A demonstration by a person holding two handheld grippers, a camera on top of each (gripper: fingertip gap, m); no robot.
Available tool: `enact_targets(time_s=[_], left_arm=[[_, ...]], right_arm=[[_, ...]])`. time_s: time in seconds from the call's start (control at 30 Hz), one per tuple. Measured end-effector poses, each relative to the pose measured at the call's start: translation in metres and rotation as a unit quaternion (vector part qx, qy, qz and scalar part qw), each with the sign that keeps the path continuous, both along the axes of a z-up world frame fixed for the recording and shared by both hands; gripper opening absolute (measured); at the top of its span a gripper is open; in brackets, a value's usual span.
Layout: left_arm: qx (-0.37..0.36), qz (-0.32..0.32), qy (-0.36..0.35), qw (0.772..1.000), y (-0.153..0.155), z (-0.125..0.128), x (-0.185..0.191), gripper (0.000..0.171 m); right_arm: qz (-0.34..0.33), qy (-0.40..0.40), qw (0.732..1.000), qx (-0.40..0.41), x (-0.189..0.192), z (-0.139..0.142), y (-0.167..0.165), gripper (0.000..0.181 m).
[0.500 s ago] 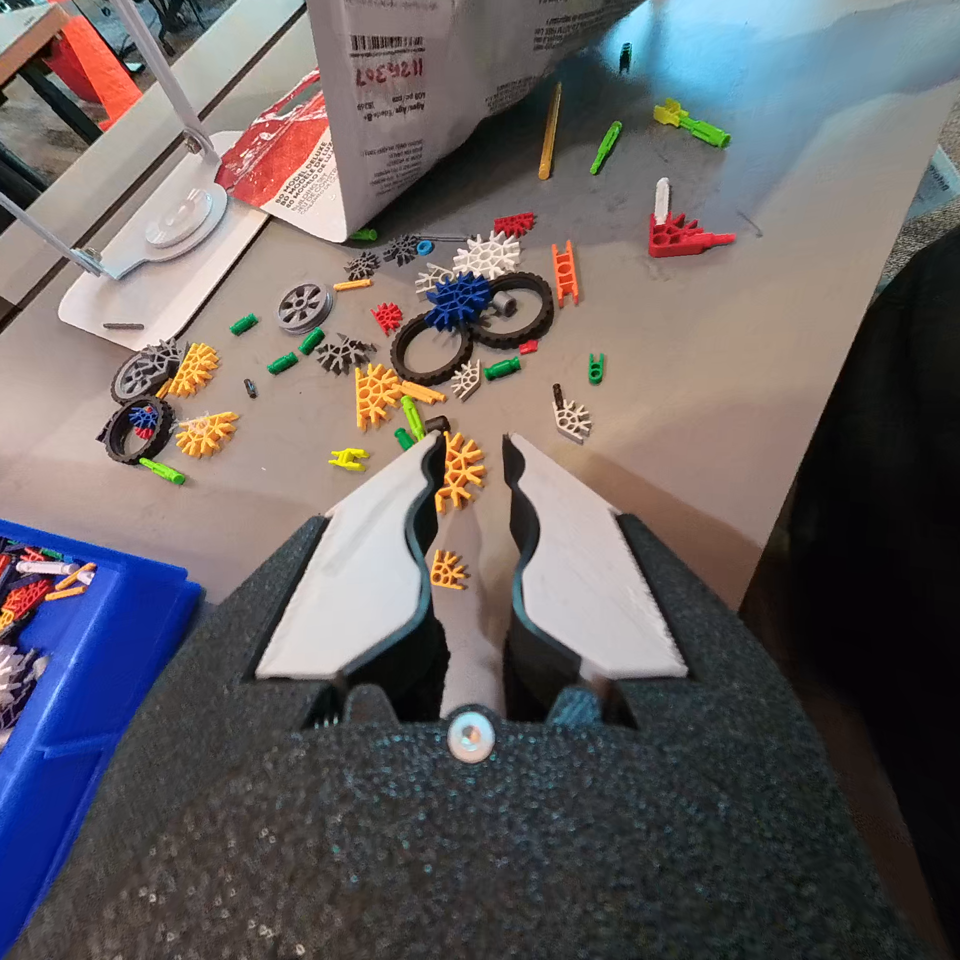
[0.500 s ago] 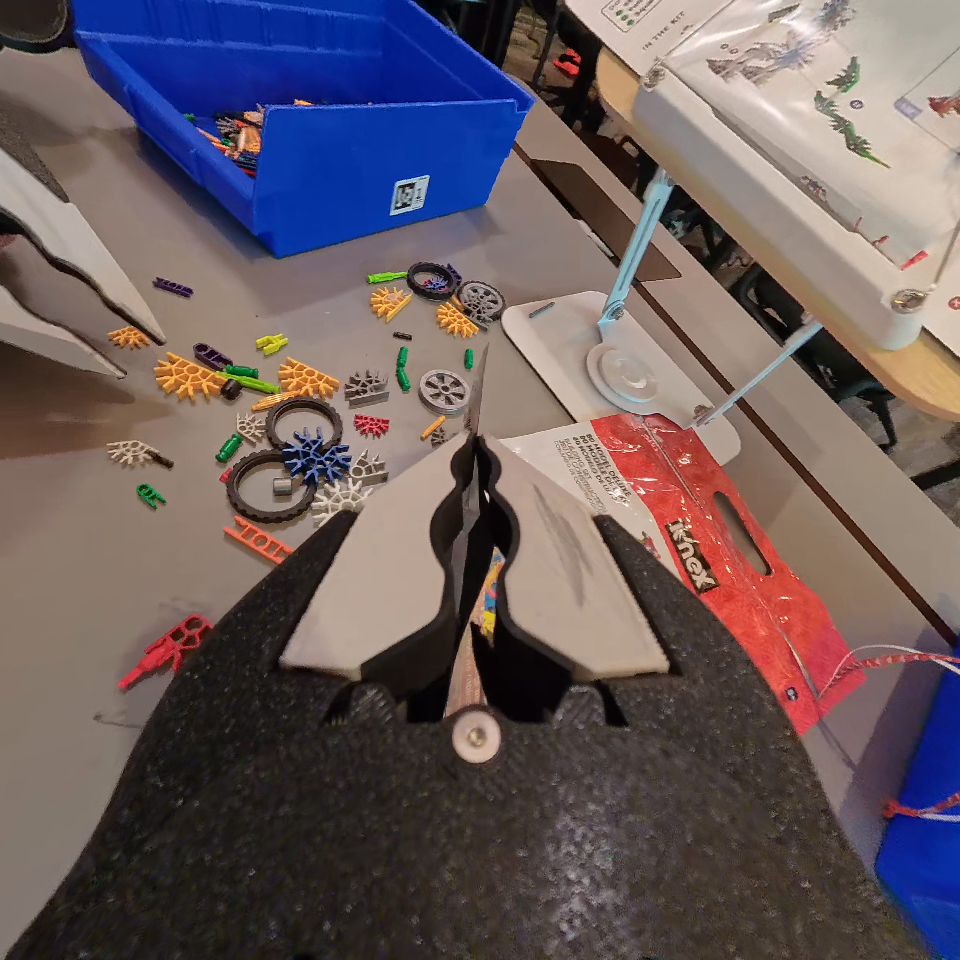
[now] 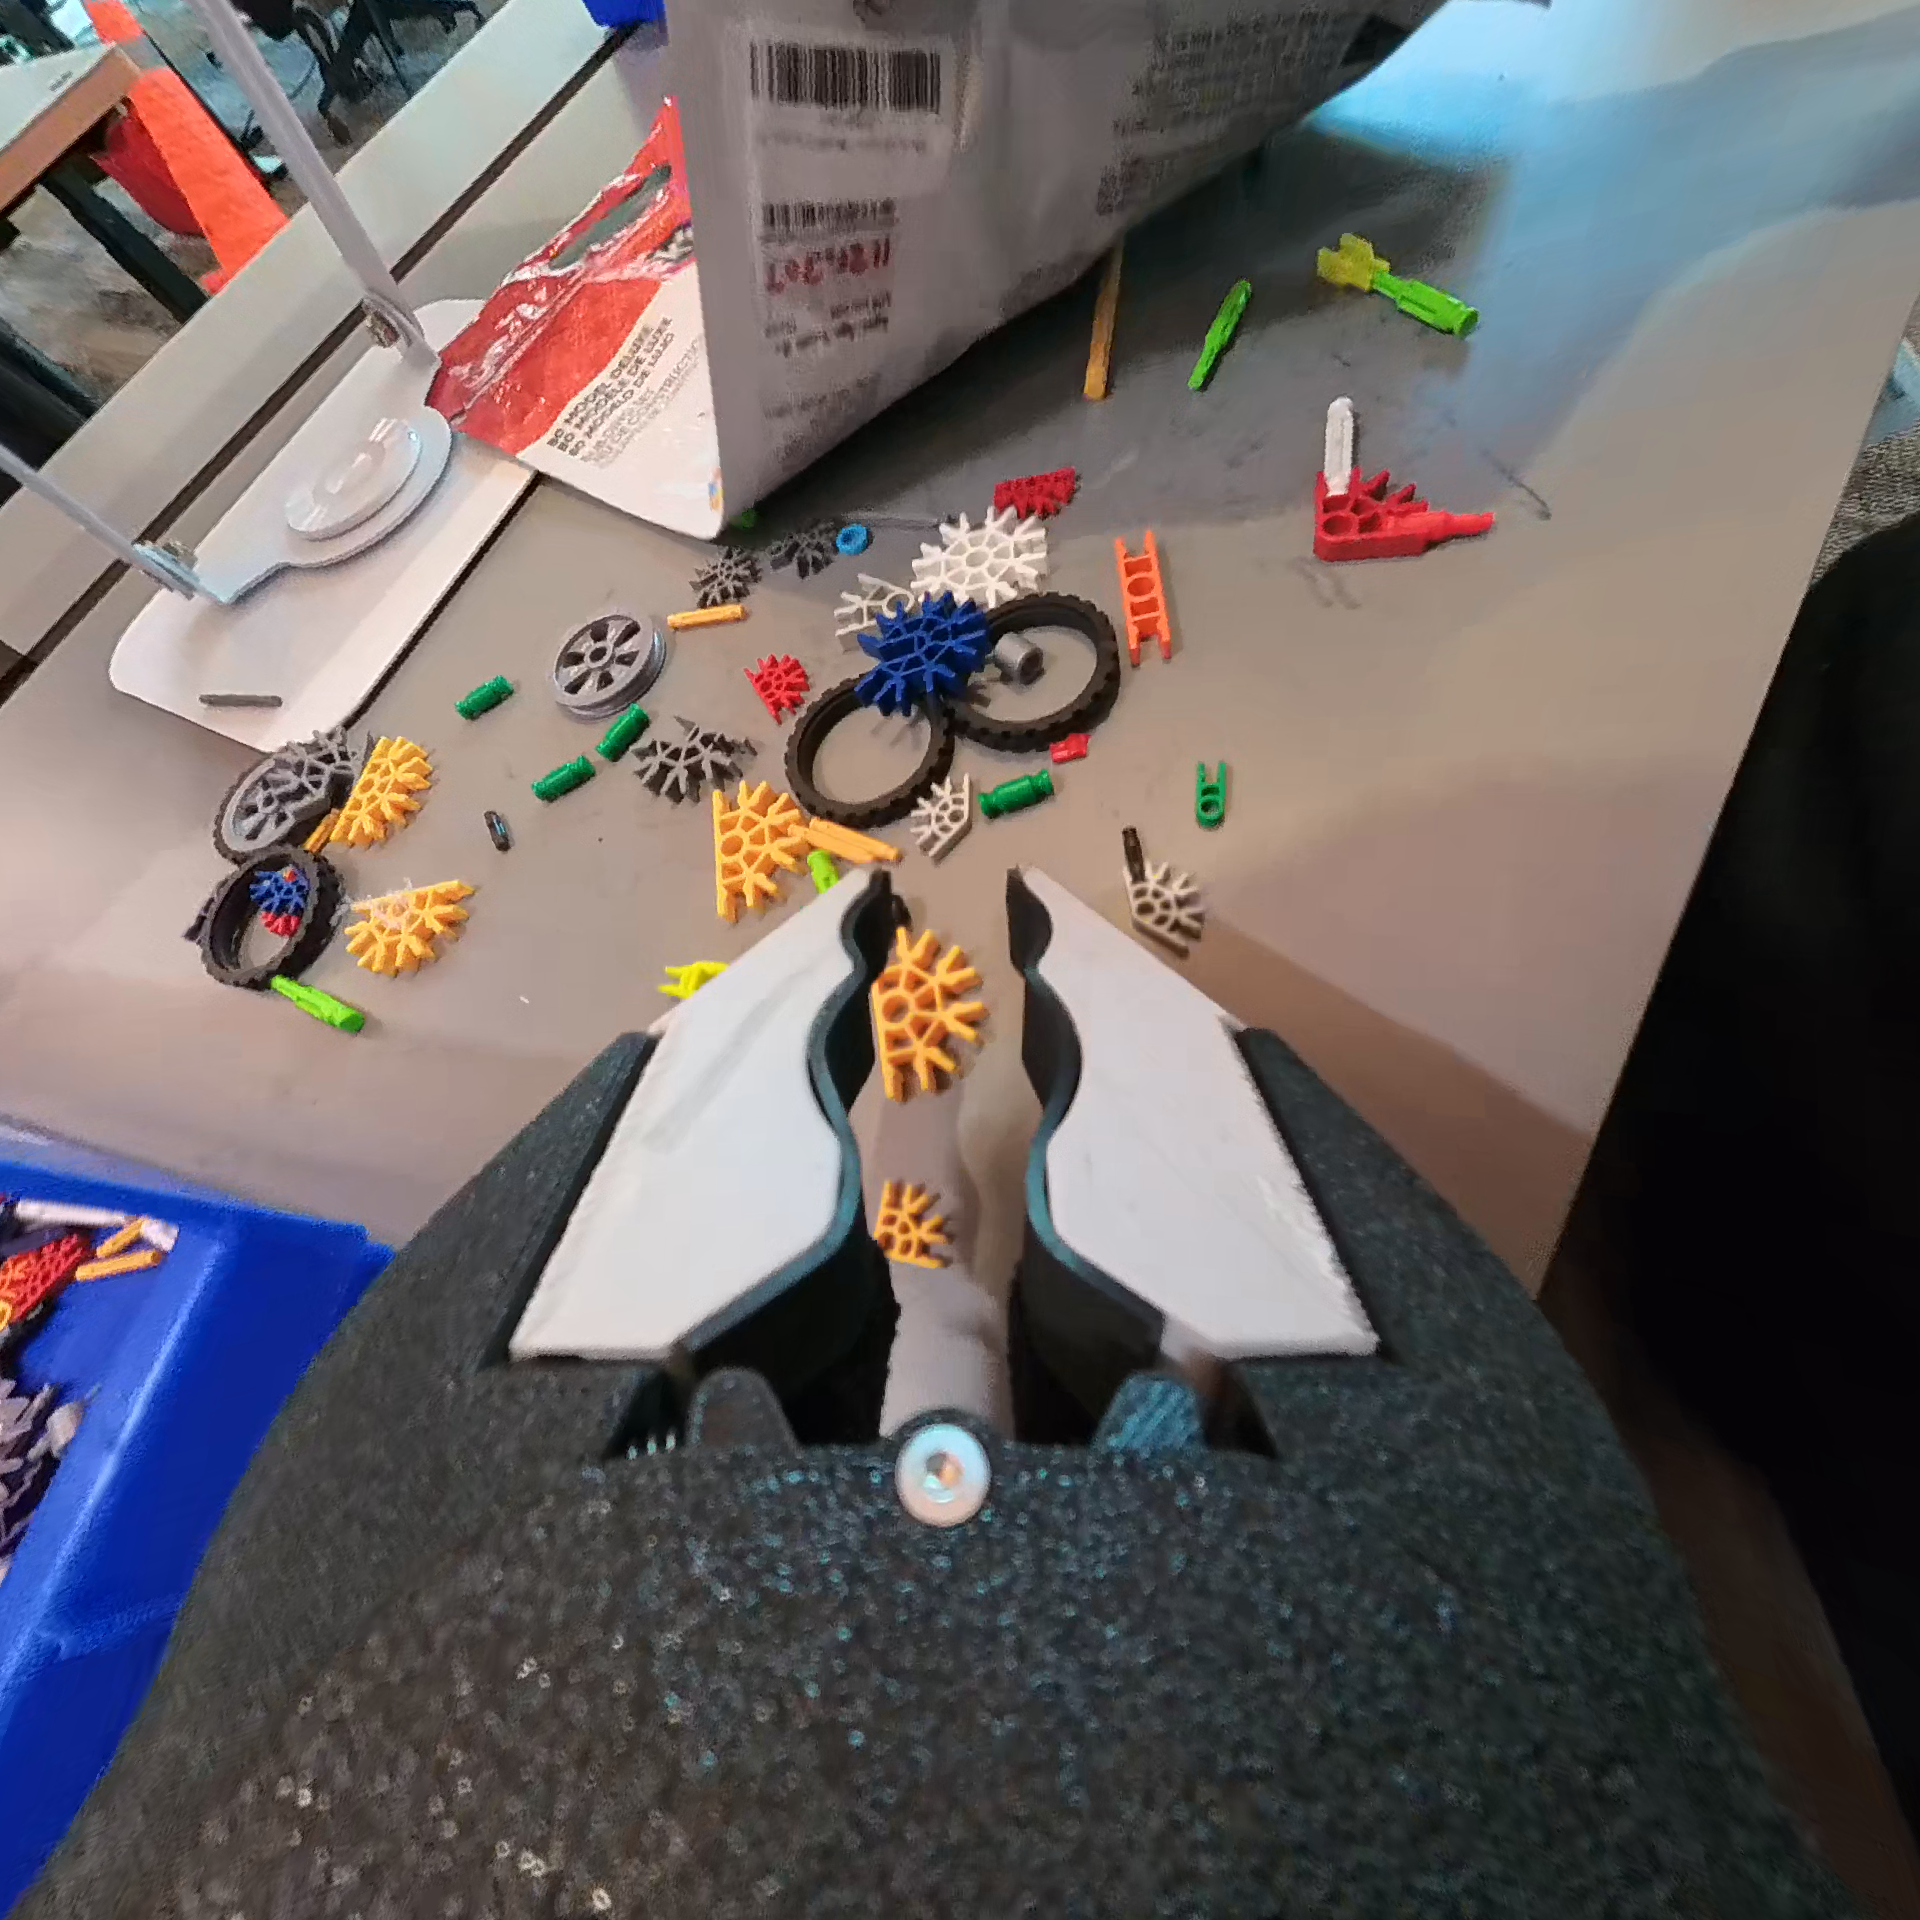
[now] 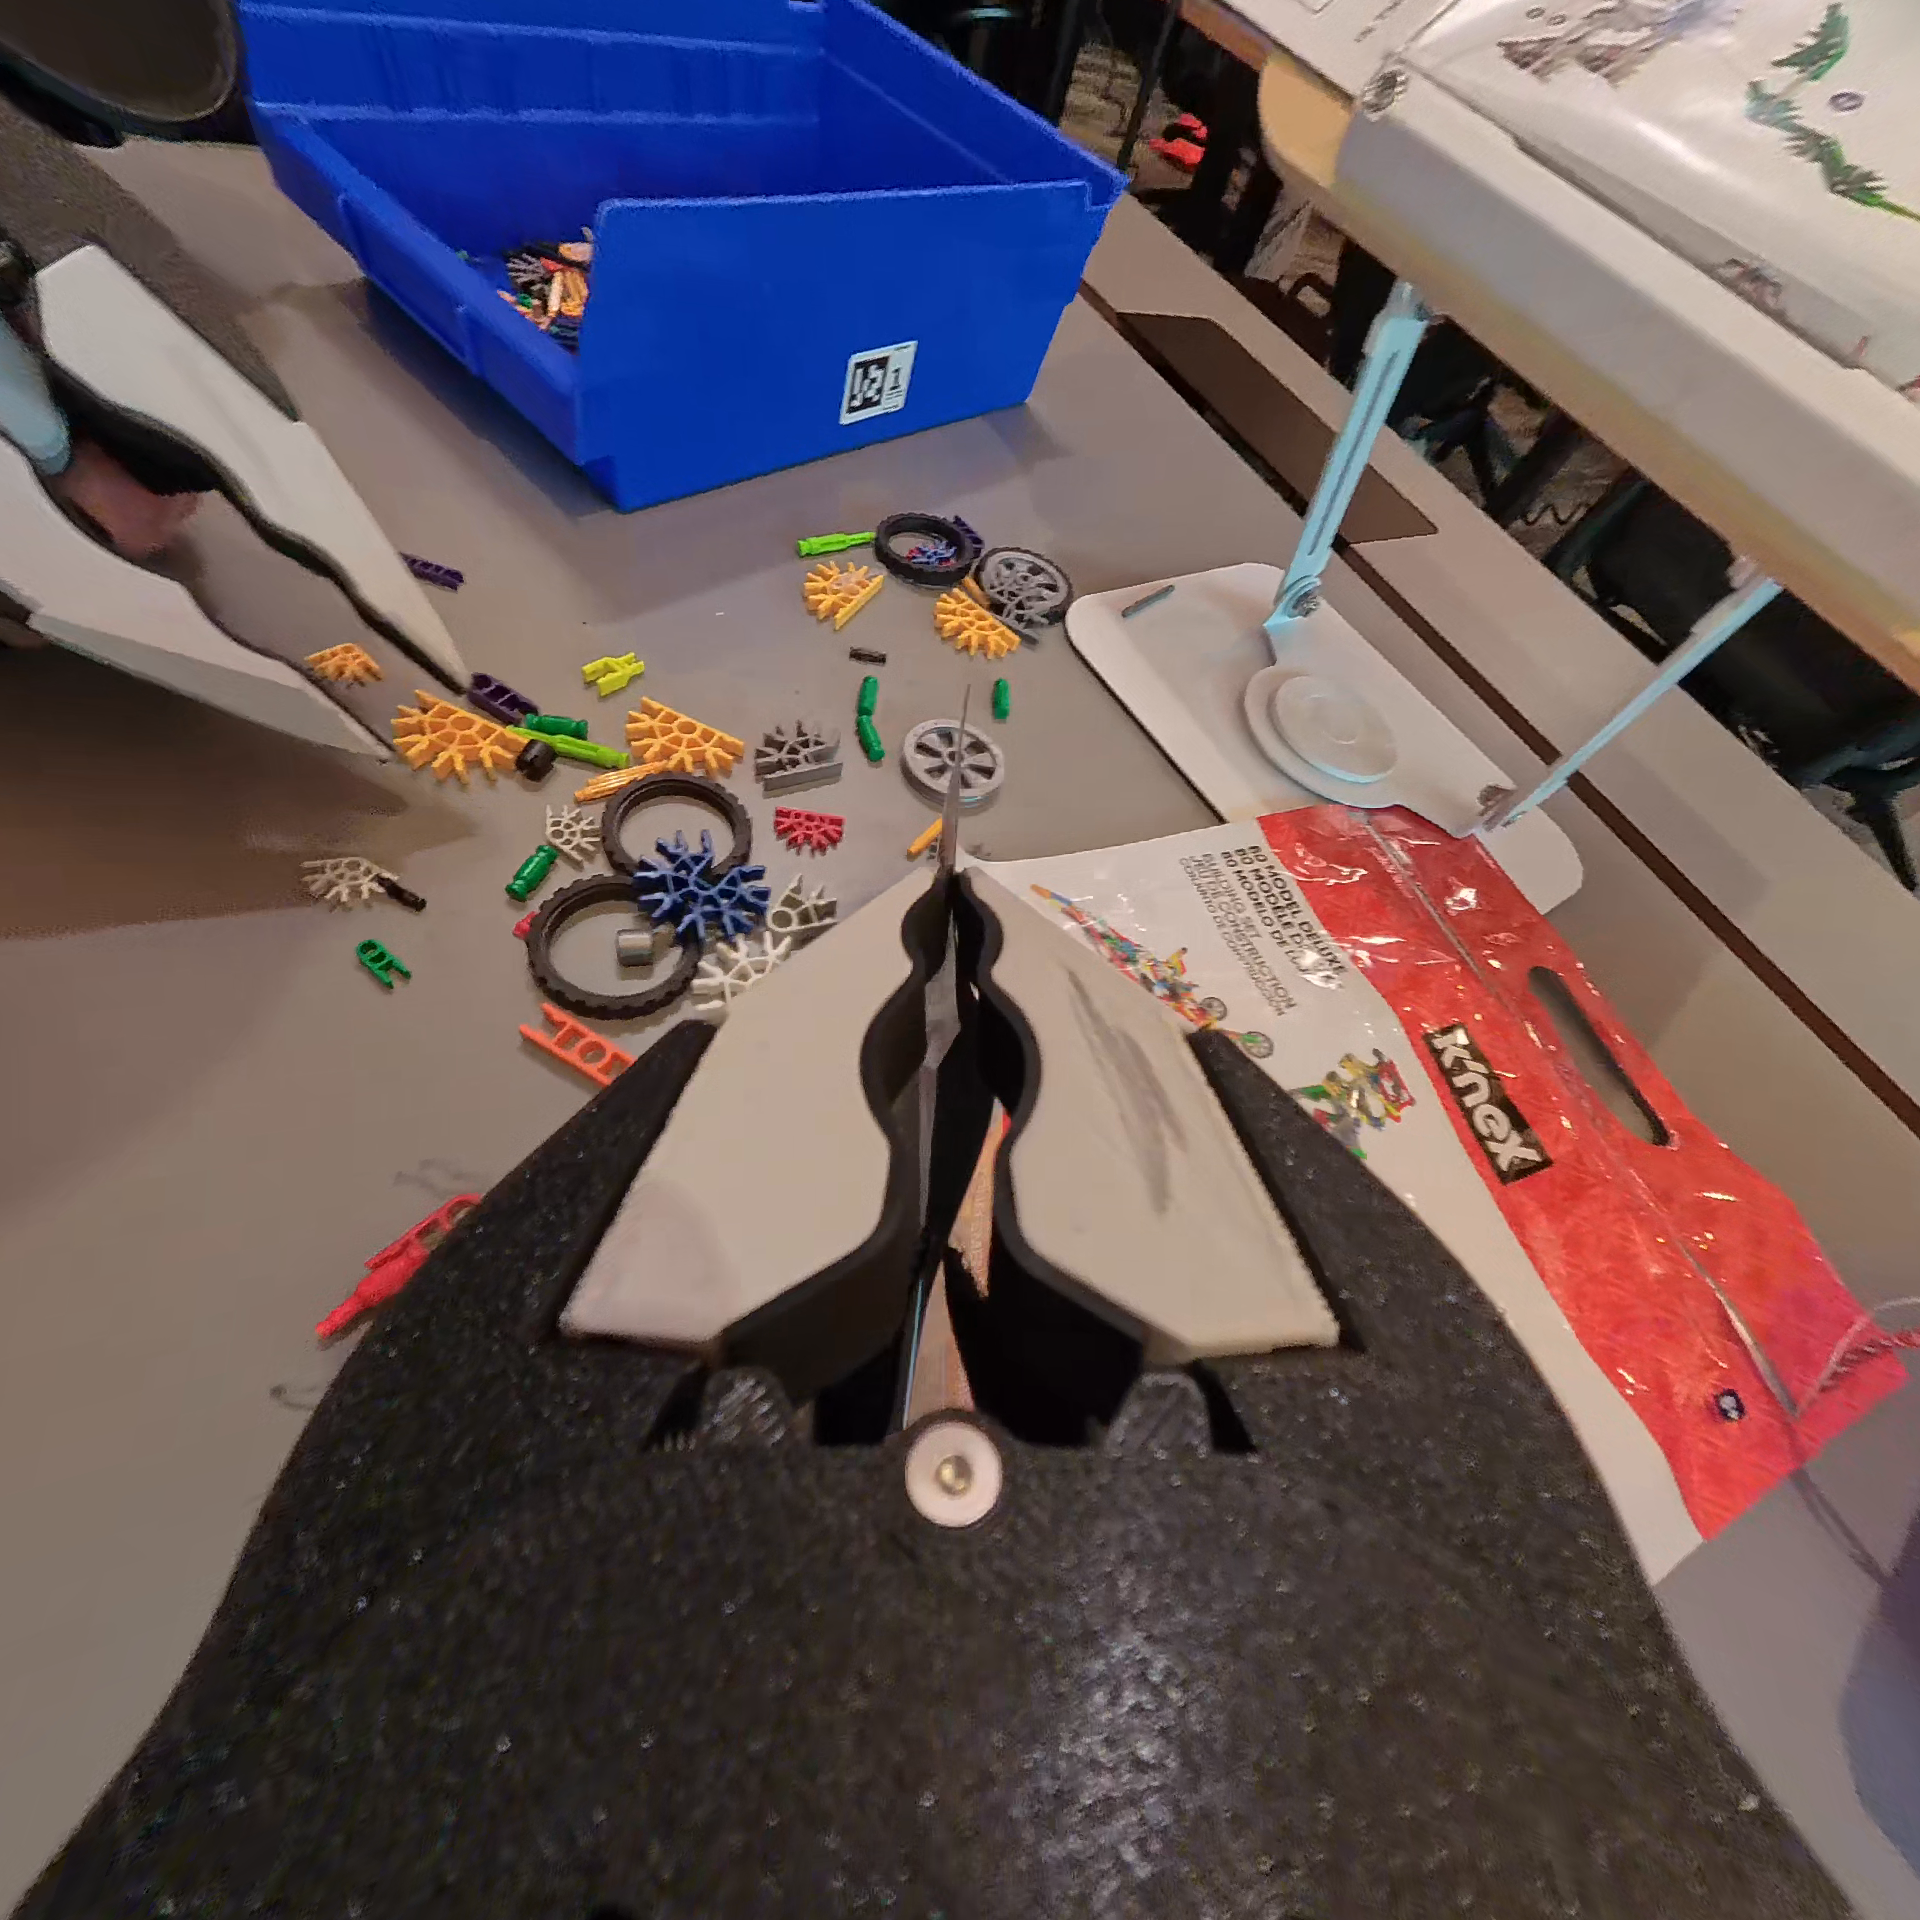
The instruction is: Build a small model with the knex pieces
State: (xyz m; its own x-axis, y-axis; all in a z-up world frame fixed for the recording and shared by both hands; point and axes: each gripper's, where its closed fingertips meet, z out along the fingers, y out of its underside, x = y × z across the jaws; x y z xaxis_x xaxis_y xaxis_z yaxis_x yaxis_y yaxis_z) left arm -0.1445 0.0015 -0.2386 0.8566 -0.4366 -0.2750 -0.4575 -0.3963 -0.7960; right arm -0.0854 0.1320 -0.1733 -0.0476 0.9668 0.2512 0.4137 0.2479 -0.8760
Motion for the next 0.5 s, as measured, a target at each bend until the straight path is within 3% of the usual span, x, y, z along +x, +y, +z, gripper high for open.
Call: enact_targets(time_s=[0.5], left_arm=[[-0.006,-0.01,0.01,1.0,0.022,-0.004,0.005,0.021]], right_arm=[[0.088,-0.084,0.992,0.022,0.001,-0.051,-0.047,0.0]])
